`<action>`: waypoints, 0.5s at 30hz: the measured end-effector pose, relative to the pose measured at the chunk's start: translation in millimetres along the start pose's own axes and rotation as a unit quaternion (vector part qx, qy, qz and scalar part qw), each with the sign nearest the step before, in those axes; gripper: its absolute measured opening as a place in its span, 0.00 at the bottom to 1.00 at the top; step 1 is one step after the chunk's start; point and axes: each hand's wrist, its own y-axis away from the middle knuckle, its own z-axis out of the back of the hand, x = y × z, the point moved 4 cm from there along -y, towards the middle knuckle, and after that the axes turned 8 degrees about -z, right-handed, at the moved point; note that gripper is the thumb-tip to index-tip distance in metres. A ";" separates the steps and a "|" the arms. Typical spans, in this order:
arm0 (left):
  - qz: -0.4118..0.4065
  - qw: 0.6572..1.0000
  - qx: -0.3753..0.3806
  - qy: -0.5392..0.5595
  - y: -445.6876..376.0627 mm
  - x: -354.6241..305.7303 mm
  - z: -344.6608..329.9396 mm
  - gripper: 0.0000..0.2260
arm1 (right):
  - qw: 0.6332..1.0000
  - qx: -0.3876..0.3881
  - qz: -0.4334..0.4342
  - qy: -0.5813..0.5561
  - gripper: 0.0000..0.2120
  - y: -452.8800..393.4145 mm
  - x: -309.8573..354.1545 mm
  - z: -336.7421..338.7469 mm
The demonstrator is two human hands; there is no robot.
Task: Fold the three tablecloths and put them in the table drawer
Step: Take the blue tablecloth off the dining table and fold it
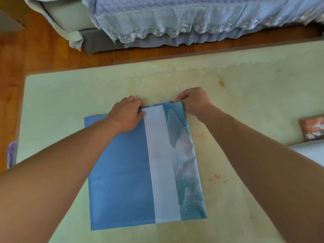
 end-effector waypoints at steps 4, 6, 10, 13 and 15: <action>0.012 1.000 0.017 0.019 -9.3 8.3 2.9 0.04 | 0.997 -0.013 -0.014 0.072 0.06 -1.4 8.3 -3.1; 0.040 0.998 0.017 0.038 -13.5 10.4 4.3 0.02 | 0.994 -0.019 -0.020 0.102 0.07 -2.3 11.4 -5.4; 0.077 0.996 0.002 0.052 -16.9 10.0 4.5 0.01 | 0.999 -0.016 -0.027 0.038 0.24 7.7 13.1 -2.8; 0.081 0.994 -0.037 0.055 -11.6 10.0 2.4 0.02 | 0.999 -0.025 -0.008 0.024 0.18 30.9 -1.0 -3.1; 0.083 0.993 -0.054 0.064 -7.9 10.6 1.2 0.03 | 0.996 -0.054 -0.007 0.071 0.12 46.5 -17.6 -7.7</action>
